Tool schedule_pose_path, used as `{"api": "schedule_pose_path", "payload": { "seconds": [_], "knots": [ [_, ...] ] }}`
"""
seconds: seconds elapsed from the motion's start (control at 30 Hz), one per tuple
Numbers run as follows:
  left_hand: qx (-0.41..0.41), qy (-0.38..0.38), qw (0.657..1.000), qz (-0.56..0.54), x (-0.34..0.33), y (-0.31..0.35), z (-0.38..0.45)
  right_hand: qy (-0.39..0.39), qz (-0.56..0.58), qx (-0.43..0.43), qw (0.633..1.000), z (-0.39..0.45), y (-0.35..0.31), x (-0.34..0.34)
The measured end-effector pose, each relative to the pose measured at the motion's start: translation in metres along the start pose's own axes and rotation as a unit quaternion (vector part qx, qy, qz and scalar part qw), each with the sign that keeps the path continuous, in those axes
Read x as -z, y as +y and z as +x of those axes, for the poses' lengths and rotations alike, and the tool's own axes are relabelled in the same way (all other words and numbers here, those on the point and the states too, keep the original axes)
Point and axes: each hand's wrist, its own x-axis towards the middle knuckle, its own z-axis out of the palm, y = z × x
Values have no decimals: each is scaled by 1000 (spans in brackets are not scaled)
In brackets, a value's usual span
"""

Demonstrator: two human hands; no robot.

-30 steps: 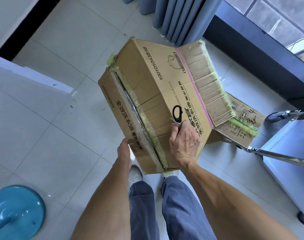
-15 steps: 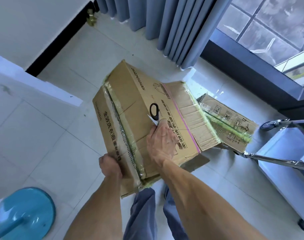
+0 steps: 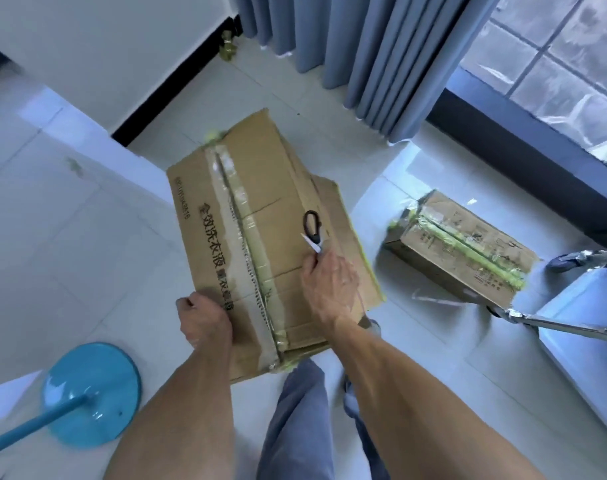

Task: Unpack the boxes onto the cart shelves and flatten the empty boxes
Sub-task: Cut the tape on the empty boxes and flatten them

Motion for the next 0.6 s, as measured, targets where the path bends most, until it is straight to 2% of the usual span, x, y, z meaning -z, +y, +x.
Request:
{"api": "schedule_pose_path", "payload": {
  "seconds": [0.13,0.4,0.5,0.6],
  "knots": [
    [-80,-11,997,23,4,10,15,-9,12,-64,998,-1,5,-25],
    [-208,-67,967,130,-43,-27,-19,-16,-11,-175,984,-11,91,-54],
    [-178,-80,967,163,-54,-45,-32,-39,-34,-157,986,-20,109,-64],
    [-168,-134,956,201,-62,-70,-38,25,-66,-103,992,-17,110,-68]
  ]
}}
